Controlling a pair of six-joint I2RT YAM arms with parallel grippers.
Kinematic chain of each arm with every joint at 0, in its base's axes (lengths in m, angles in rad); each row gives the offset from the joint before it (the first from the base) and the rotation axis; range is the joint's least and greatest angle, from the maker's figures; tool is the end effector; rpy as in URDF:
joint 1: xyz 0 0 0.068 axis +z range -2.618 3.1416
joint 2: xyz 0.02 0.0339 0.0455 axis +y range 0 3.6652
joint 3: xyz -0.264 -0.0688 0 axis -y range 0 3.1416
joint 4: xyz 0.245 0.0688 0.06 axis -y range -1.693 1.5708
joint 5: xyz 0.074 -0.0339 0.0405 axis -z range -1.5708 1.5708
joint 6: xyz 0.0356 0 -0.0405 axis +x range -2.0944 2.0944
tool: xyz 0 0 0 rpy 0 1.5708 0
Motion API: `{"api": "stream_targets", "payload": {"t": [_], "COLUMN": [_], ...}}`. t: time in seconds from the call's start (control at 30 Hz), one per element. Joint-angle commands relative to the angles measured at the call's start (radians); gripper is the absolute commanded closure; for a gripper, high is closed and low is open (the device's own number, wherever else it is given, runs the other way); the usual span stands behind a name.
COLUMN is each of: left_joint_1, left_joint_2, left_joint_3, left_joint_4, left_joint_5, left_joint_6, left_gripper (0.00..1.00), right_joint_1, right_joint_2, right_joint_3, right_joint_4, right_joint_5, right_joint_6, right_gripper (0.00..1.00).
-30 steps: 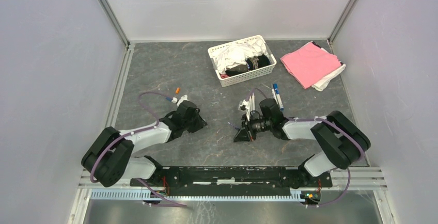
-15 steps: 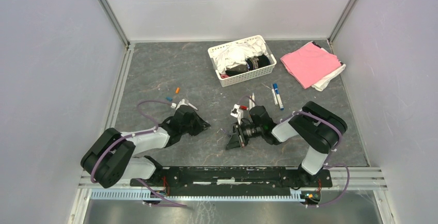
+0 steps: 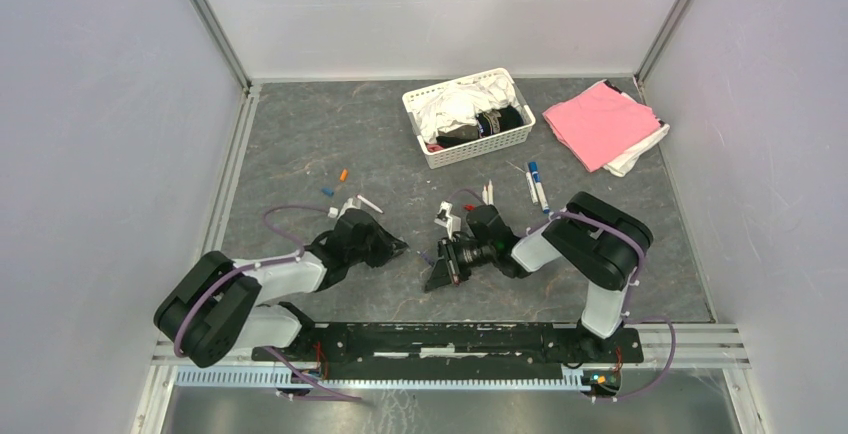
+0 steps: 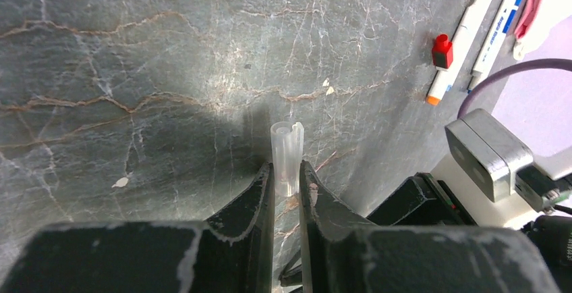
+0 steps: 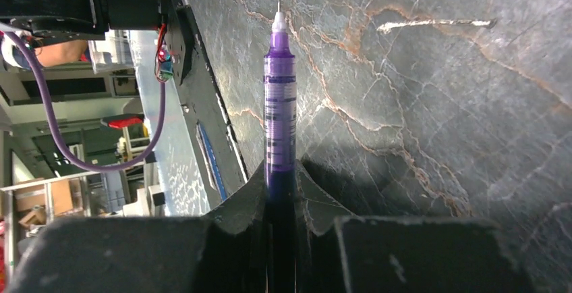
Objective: Insert the pens into the pen caps
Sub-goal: Insert the pen cap onto the pen.
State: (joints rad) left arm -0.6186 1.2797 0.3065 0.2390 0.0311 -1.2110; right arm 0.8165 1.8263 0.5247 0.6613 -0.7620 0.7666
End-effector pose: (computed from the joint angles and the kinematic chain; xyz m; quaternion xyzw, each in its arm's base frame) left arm 0.1729 -0.1244 0.1242 -0.2606 0.8757 -0.3305 0.2365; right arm 0.1805 0.2280 0.0891 -0.1875 0.8252 0.5298 0.0562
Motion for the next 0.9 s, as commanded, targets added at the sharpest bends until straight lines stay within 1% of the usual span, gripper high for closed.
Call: {"api": "stream_targets", "payload": {"t": [0.0,0.2,0.3,0.5,0.6,0.7,0.87], "left_joint_1": [0.0,0.0,0.0,-0.001,0.0,-0.001,-0.004], "left_joint_2": [-0.016,-0.039,-0.073,-0.156,-0.172,-0.195,-0.274], "left_joint_3": [-0.02,-0.039,-0.038,-0.025,-0.023,-0.037,-0.043], "left_joint_4": [0.073,0.115,0.111,0.058,0.036,0.048,0.069], "left_joint_5": [0.028,0.031,0.021,-0.009,-0.015,-0.017,-0.022], "left_joint_6": [-0.054,-0.072,-0.073,-0.05,-0.041,-0.049,-0.061], "left_gripper": [0.98,0.98,0.98,0.98,0.98,0.98,0.98], "right_joint_1": [0.015,0.017,0.011,-0.028,-0.049,-0.056,-0.054], "right_joint_2": [0.039,0.017,-0.028,-0.106,-0.148,-0.175,-0.186], "right_joint_3": [0.018,0.012,0.017,0.105,0.116,0.097,0.096], "right_joint_4": [-0.018,-0.009,-0.019,-0.219,-0.278,-0.254,-0.201], "right_joint_5": [0.021,0.023,0.035,0.035,0.042,0.044,-0.01], "right_joint_6": [0.069,0.058,0.0,-0.215,-0.304,-0.322,-0.297], "right_gripper": [1.0,1.0,1.0,1.0,1.0,1.0,1.0]}}
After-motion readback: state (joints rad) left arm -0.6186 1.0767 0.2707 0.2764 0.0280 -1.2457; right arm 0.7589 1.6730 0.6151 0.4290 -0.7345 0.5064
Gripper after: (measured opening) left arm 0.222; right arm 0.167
